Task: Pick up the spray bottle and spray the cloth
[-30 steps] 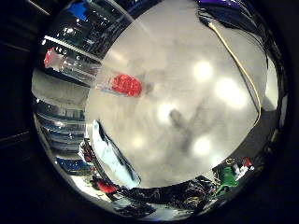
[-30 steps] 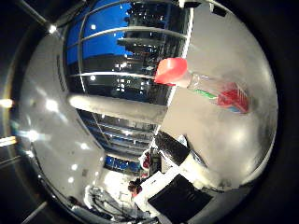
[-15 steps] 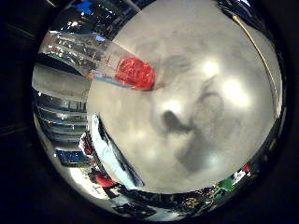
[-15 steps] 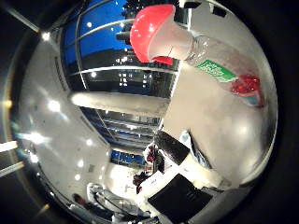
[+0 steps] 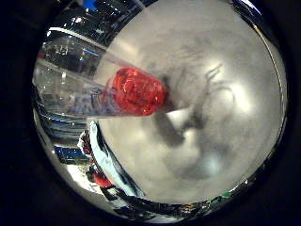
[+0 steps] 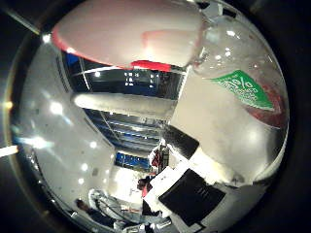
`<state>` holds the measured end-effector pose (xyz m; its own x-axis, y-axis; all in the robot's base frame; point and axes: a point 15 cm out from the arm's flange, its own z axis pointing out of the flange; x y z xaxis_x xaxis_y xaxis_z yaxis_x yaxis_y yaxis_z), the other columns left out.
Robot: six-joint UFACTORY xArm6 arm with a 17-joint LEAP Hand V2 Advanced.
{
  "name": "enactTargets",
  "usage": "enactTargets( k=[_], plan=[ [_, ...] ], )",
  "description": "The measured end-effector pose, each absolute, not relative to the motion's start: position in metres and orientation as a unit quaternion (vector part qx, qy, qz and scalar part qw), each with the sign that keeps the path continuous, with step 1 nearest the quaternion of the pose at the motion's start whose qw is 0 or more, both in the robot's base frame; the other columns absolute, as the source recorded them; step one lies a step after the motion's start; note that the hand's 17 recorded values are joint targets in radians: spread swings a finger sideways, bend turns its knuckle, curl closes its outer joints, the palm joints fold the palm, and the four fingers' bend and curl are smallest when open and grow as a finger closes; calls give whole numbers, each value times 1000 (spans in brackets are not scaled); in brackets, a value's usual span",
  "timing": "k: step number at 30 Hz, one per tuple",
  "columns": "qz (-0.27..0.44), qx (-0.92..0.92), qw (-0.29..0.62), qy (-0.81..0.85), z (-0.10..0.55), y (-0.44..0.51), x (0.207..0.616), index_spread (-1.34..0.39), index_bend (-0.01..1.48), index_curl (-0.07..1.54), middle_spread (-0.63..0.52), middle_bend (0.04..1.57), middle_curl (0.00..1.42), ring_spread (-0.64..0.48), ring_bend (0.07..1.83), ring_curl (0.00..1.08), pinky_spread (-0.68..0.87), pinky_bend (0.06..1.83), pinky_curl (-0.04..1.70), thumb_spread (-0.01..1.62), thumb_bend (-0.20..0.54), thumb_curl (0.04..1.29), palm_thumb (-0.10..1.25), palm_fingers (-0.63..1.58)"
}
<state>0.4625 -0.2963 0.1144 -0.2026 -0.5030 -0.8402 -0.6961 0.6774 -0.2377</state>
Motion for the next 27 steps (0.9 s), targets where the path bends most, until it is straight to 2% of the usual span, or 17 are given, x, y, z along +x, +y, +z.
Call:
enactTargets(
  k=[3, 5, 7, 8, 9, 10, 11, 12, 16, 18, 22, 27],
  plan=[
    [106, -399, 495, 765, 110, -284, 472, -222, 178, 301, -34, 418, 406, -2, 528, 290, 270, 315, 267, 1030, -21, 313, 622, 514],
    [107, -407, 494, 761, 112, -279, 479, -268, 196, 329, -97, 495, 445, -72, 621, 318, 139, 347, 262, 1021, -22, 316, 640, 683],
    [111, -413, 493, 758, 113, -272, 484, -301, 181, 341, -142, 538, 474, -118, 688, 343, 11, 443, 278, 1014, -21, 318, 656, 808],
    [112, -417, 493, 755, 113, -268, 487, -348, 216, 365, -178, 623, 512, -174, 792, 368, -146, 591, 306, 1008, -12, 326, 692, 1136],
    [112, -422, 492, 753, 114, -265, 491, -356, 227, 379, -184, 638, 523, -180, 805, 381, -175, 623, 327, 1004, -12, 327, 700, 1150],
    [112, -426, 492, 751, 116, -263, 495, -376, 300, 427, -193, 707, 561, -201, 873, 423, -237, 708, 372, 999, -8, 334, 733, 1249],
    [112, -430, 492, 748, 117, -261, 498, -388, 331, 452, -199, 736, 579, -211, 904, 443, -272, 745, 393, 995, -11, 337, 745, 1237],
    [113, -433, 493, 746, 118, -257, 500, -400, 490, 525, -193, 848, 626, -221, 983, 480, -287, 841, 443, 984, -2, 350, 804, 1357],
    [104, -451, 498, 733, 137, -254, 512, -383, 849, 741, -178, 1116, 745, -225, 1225, 588, -277, 1126, 611, 952, -8, 393, 936, 1247],
    [106, -456, 502, 727, 145, -250, 513, -355, 964, 809, -172, 1198, 777, -221, 1301, 623, -259, 1194, 682, 937, -12, 414, 974, 1191],
    [112, -475, 513, 706, 174, -238, 513, -302, 1074, 873, -144, 1306, 799, -212, 1374, 669, -218, 1268, 809, 928, 9, 492, 1087, 1136],
    [144, -543, 469, 681, 205, -207, 493, -270, 1118, 895, -123, 1366, 787, -214, 1403, 702, -193, 1271, 935, 908, -10, 557, 1118, 1091]
  ],
)
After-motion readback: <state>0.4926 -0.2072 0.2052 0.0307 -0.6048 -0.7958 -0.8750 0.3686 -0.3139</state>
